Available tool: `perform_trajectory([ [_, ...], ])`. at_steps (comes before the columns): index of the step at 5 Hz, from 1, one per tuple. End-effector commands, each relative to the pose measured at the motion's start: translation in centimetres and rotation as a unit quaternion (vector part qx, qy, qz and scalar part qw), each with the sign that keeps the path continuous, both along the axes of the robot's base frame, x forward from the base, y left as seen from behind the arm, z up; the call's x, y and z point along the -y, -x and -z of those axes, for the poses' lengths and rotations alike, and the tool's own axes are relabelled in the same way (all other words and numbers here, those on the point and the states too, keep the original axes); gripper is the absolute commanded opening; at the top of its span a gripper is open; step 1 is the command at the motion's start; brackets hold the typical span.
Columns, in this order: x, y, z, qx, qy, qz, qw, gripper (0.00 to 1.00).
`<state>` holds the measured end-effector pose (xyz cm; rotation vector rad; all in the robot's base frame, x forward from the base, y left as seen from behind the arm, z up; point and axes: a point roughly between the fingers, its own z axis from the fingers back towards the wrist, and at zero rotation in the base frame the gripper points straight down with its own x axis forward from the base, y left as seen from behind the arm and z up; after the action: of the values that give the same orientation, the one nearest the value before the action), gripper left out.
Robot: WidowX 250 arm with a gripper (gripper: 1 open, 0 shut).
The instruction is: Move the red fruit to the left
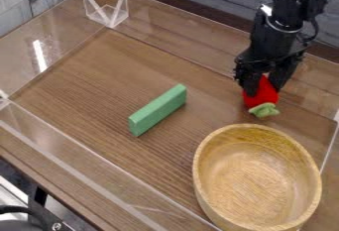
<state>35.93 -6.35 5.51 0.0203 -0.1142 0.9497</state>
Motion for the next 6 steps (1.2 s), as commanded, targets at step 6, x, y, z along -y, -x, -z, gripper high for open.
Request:
perform_trajectory([
  [6,-4.9,0.8,-13.8,0.075,0.065,-0.033,0.9945,0.0],
])
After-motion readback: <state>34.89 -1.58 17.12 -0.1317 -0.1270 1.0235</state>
